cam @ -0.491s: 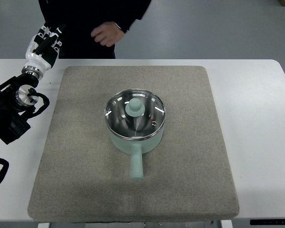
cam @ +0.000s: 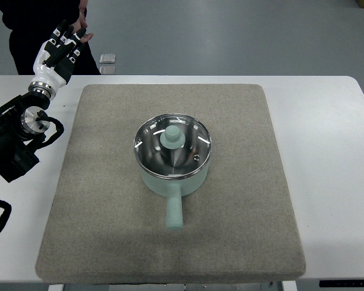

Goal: Place lid left of pot with left hand
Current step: 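Raise the left hand up from its rest pose beside the mat, then swing the left hand over the pot and lower it toward the lid knob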

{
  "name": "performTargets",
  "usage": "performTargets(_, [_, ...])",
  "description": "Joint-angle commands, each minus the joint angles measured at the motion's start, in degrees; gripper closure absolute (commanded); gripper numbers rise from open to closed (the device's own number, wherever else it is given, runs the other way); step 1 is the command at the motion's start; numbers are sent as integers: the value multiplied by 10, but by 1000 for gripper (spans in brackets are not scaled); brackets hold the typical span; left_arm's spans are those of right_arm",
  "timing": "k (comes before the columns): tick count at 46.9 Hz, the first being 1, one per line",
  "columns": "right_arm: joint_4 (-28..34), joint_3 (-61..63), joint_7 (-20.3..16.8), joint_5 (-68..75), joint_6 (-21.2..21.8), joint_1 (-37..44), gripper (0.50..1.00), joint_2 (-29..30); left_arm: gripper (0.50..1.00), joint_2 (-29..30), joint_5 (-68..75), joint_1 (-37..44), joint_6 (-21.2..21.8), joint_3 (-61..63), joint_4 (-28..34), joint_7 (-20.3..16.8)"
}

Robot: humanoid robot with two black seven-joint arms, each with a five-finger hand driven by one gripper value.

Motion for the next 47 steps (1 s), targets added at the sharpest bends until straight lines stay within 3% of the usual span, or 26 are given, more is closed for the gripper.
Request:
performTargets(1, [0,0,0,0,0,0,576,0,504,1,8,-5,4,2,-1,4])
performTargets(30, [0,0,0,0,0,0,576,0,504,15,171,-139,-5,268,0,4])
performTargets(47, [0,0,0,0,0,-1,576,0,506,17,429,-189,-102,275,-1,-1])
